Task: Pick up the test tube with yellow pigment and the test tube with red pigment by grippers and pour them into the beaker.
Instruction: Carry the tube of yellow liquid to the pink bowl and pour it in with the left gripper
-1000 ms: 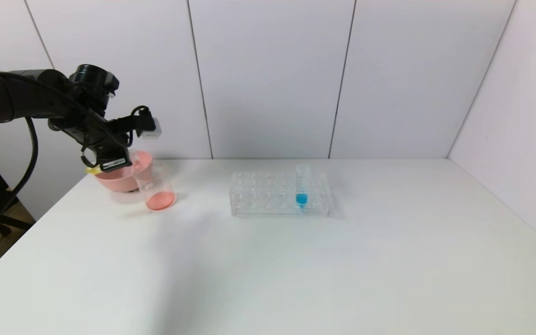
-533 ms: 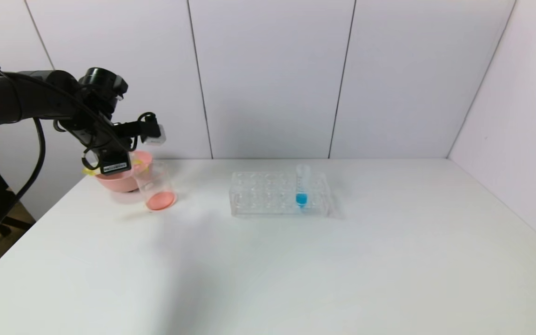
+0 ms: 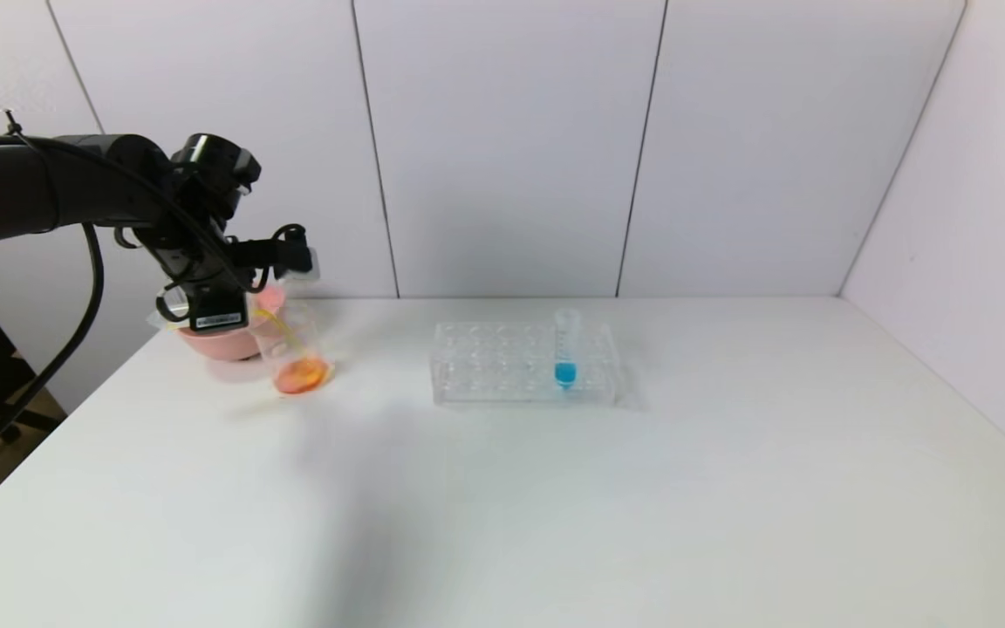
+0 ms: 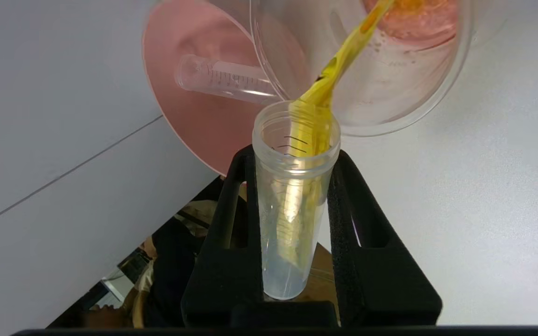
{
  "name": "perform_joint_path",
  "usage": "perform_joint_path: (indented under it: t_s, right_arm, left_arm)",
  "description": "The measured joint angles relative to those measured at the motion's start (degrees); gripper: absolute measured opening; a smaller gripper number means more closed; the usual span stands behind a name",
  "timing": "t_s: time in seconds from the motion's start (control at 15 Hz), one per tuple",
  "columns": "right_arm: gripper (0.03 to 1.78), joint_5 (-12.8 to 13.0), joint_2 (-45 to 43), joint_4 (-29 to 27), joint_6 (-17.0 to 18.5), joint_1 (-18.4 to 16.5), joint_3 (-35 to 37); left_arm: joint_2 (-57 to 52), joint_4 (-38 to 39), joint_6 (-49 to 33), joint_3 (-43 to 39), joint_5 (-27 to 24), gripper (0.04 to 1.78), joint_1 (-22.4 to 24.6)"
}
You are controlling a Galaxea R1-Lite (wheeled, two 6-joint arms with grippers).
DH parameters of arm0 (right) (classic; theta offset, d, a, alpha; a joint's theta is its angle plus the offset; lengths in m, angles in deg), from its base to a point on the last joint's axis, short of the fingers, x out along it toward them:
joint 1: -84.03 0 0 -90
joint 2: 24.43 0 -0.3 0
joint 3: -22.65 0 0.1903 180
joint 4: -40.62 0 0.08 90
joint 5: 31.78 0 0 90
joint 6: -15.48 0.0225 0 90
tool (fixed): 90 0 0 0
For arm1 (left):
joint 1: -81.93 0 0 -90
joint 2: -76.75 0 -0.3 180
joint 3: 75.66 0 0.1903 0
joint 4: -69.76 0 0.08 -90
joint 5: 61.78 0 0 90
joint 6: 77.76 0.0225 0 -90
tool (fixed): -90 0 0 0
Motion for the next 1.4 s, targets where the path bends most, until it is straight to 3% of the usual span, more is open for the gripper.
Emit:
perform_joint_path:
  t_s: [0.2, 0.93, 1.4]
  right_arm:
    - [1.71, 0.0, 0.0, 0.0, 0.0, 0.0, 0.0]
    - [1.71, 0.0, 0.0, 0.0, 0.0, 0.0, 0.0]
    - [1.71, 0.0, 0.0, 0.0, 0.0, 0.0, 0.0]
  left_arm:
    - [0.0, -0.6, 0.22, 0.0, 1.19, 0.43, -1.27]
    - [0.27, -1.21, 3.06, 0.09, 13.74, 0.43, -5.19]
    - [0.16, -1.23, 2.54, -0.38, 14.18, 0.43, -5.88]
